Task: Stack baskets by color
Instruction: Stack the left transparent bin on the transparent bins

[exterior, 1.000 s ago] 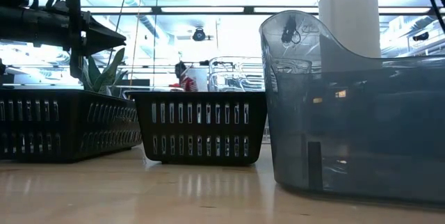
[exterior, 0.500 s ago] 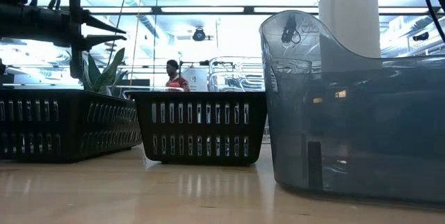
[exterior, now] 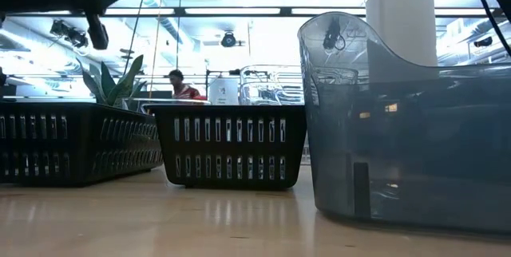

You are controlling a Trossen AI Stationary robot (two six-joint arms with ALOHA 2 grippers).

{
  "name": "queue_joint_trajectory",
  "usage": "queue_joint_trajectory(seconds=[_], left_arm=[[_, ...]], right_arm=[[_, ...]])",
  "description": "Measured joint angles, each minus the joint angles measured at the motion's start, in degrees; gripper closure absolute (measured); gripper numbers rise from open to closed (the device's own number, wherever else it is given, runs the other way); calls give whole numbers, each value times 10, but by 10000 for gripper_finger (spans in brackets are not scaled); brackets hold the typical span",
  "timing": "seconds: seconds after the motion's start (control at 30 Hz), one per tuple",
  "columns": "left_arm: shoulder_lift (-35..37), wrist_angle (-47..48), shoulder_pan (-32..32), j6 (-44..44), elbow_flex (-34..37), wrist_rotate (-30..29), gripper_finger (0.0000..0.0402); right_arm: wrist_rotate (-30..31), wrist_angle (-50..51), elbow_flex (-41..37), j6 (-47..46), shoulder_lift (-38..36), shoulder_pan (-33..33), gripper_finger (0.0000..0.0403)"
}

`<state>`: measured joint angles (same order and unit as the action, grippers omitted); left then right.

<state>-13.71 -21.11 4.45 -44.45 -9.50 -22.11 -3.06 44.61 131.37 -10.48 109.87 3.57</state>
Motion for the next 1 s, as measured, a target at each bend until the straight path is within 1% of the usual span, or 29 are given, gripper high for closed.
queue_joint_trajectory(seconds=[0.17, 0.27, 0.4, 0.57, 0.67, 0.77, 0.93, 1.0], left_arm=[[-37, 134, -1, 32, -86, -2, 390], [-69, 219, -2, 37, -140, -2, 389], [-117, 315, -2, 37, -193, 0, 389], [-181, 382, -2, 29, -240, 6, 388], [-230, 432, -20, 16, -267, 18, 383], [-280, 466, -61, 8, -292, 61, 373], [-367, 466, -154, 47, -326, 186, 355], [-401, 470, -188, 65, -336, 227, 346]], right_arm=[[35, -3, 1, 5, -33, 6, 257], [41, 0, 1, 14, -54, 12, 257], [41, 3, 1, 16, -88, 19, 257], [41, 11, 1, 31, -134, 23, 257], [53, 27, 1, 36, -159, 23, 257], [69, 61, 1, 36, -181, 23, 257], [91, 129, 1, 36, -201, 23, 257], [94, 154, 1, 36, -204, 23, 257]])
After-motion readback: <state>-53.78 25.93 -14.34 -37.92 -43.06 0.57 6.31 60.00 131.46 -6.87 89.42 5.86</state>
